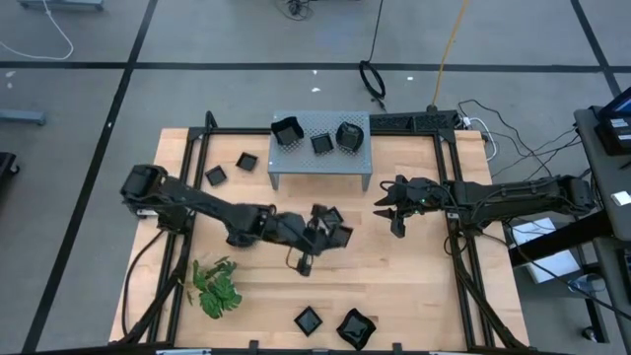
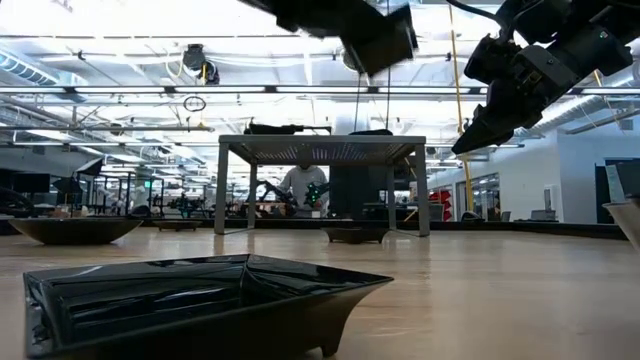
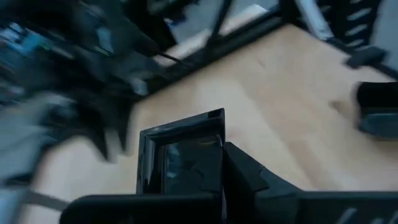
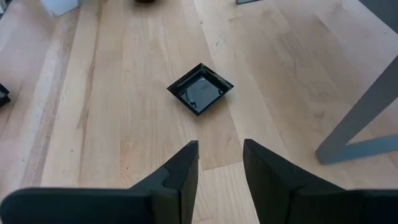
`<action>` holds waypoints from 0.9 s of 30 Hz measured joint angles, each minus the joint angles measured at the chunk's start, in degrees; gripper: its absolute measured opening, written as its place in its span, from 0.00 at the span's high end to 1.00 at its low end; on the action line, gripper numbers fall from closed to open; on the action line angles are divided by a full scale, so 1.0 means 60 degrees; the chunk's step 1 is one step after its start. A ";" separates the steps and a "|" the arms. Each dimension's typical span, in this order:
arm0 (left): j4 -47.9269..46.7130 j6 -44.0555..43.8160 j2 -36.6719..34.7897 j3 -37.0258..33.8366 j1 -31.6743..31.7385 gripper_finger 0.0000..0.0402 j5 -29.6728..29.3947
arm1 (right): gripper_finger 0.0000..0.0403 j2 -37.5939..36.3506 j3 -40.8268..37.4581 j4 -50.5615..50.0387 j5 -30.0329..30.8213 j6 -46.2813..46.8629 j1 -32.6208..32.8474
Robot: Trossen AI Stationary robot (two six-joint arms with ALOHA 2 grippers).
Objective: Pick & Place Mini shaped plates
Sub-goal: Stack the black square plate on top of the black square plate on the shelf
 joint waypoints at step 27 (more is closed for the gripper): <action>-0.0795 0.1836 -0.1045 0.0011 0.4460 0.96 -0.0494 | 0.71 0.0001 0.0000 0.0000 0.0000 0.0001 0.0001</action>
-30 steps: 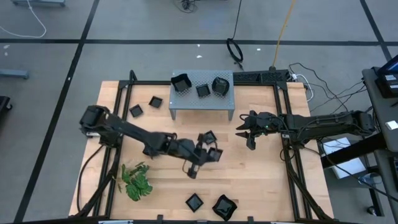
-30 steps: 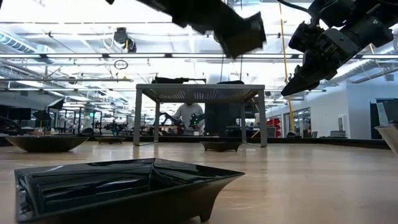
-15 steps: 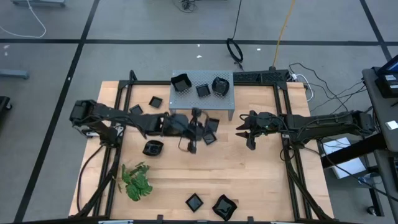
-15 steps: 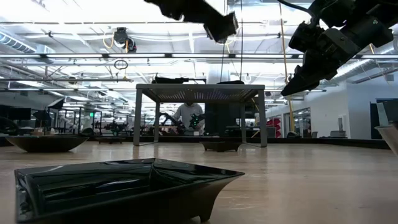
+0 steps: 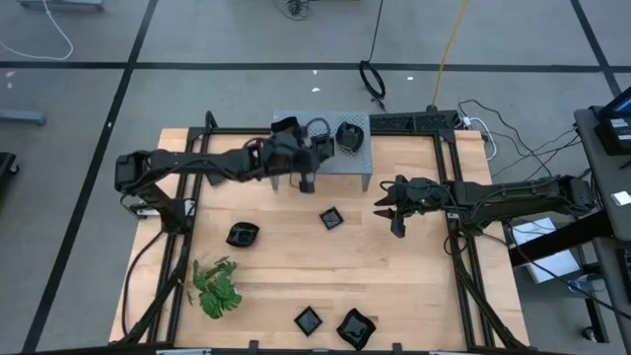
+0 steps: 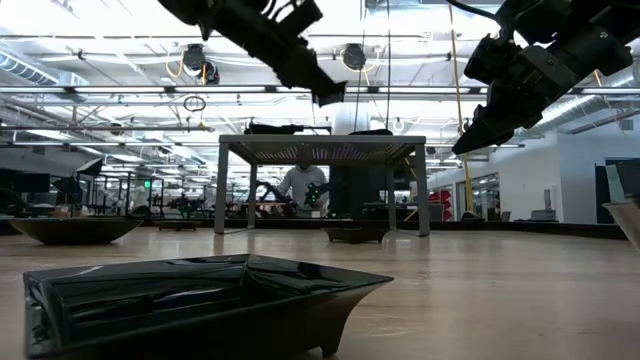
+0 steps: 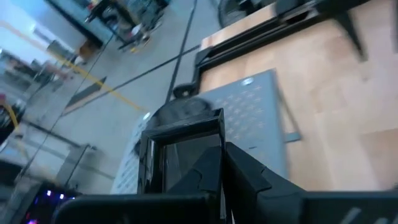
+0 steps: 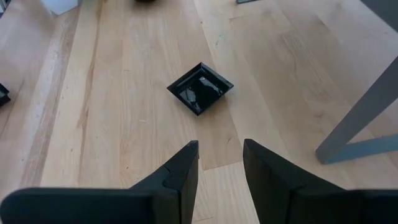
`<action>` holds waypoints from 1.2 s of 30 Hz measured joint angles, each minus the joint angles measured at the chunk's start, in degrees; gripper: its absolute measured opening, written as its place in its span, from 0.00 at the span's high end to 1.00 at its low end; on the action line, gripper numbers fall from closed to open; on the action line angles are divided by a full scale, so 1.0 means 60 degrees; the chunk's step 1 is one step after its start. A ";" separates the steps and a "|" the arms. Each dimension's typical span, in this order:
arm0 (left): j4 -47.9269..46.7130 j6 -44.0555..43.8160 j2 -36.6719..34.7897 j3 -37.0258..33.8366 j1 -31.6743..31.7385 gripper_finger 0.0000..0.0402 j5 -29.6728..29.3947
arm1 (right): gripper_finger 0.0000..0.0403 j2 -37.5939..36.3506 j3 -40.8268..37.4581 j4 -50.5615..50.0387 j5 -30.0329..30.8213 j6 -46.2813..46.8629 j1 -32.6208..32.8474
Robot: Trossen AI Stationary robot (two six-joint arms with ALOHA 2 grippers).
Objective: Pick & Place Mini shaped plates
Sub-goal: Stack the black square plate on top of the black square plate on the shelf
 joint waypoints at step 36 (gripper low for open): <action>0.0744 -0.1271 0.0806 -0.0015 0.1241 0.99 0.0557 | 0.71 -0.0001 0.0000 0.0000 0.0000 0.0000 0.0001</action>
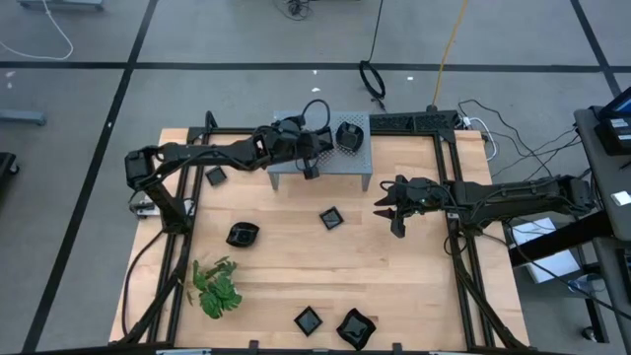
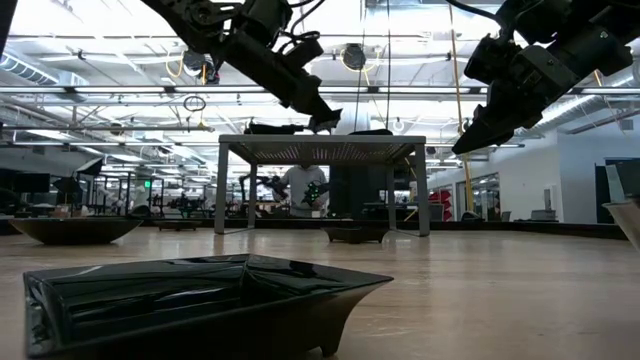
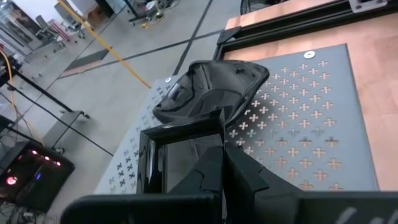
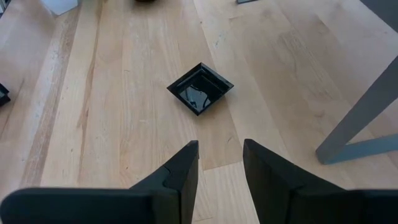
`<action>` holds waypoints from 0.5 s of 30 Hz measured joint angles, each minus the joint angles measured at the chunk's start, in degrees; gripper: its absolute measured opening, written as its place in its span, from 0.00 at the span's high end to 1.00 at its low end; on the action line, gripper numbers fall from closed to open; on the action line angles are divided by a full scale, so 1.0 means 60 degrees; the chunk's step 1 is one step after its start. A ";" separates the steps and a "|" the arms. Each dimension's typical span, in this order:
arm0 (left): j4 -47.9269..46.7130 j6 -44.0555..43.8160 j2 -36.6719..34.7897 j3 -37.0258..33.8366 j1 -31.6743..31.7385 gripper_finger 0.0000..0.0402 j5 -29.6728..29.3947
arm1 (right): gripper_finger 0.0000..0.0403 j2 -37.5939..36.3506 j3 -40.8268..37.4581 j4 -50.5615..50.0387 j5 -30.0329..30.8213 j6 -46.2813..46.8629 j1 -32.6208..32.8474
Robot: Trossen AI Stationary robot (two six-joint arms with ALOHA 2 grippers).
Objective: Pick & Place Mini shaped plates
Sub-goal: Stack the black square plate on top of the black square plate on the shelf
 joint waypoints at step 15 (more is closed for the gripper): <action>-0.0443 -0.0256 -0.0003 0.0002 -0.0004 0.96 0.0005 | 0.71 0.0003 0.0000 0.0000 0.0000 -0.0001 -0.0002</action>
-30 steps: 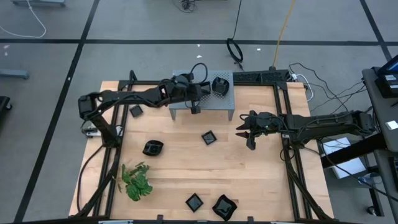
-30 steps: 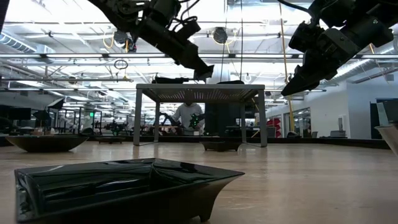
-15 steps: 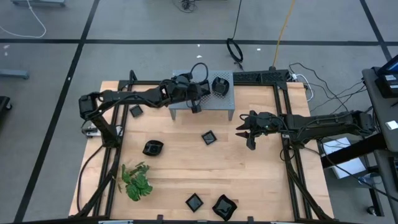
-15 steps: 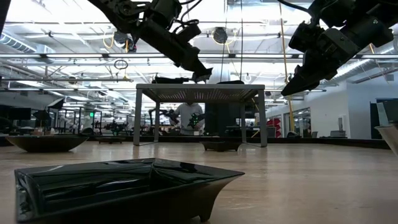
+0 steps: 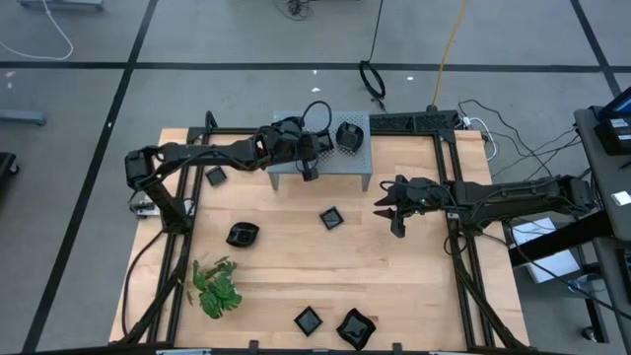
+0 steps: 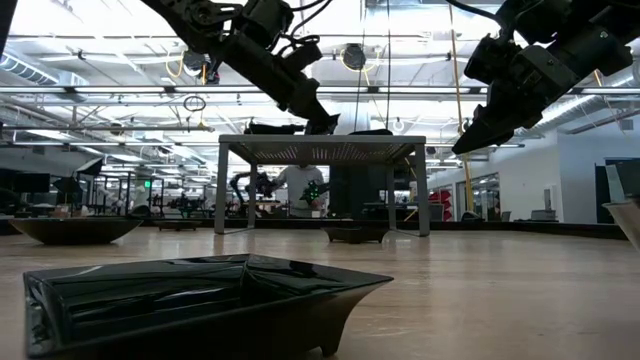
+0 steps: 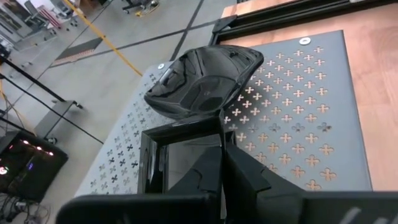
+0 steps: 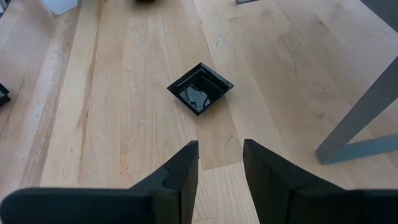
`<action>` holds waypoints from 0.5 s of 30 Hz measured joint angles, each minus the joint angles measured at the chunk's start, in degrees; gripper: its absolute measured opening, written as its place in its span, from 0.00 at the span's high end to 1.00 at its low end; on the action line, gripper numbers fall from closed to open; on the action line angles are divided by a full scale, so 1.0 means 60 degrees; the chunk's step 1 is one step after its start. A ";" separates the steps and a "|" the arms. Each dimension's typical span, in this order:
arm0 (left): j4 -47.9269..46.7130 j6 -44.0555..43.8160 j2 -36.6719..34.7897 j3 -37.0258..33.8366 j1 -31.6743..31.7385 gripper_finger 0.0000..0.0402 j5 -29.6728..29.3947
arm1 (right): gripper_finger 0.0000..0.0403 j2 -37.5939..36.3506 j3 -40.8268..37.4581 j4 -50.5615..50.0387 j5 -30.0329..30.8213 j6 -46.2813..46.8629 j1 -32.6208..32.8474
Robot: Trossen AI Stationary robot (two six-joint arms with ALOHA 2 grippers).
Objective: Pick & Place Mini shaped plates
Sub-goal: Stack the black square plate on top of the black square plate on the shelf
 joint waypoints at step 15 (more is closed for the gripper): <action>-0.0071 -0.0003 0.0000 0.0006 0.0004 0.91 0.0004 | 0.71 -0.0001 0.0000 0.0000 0.0000 0.0000 0.0001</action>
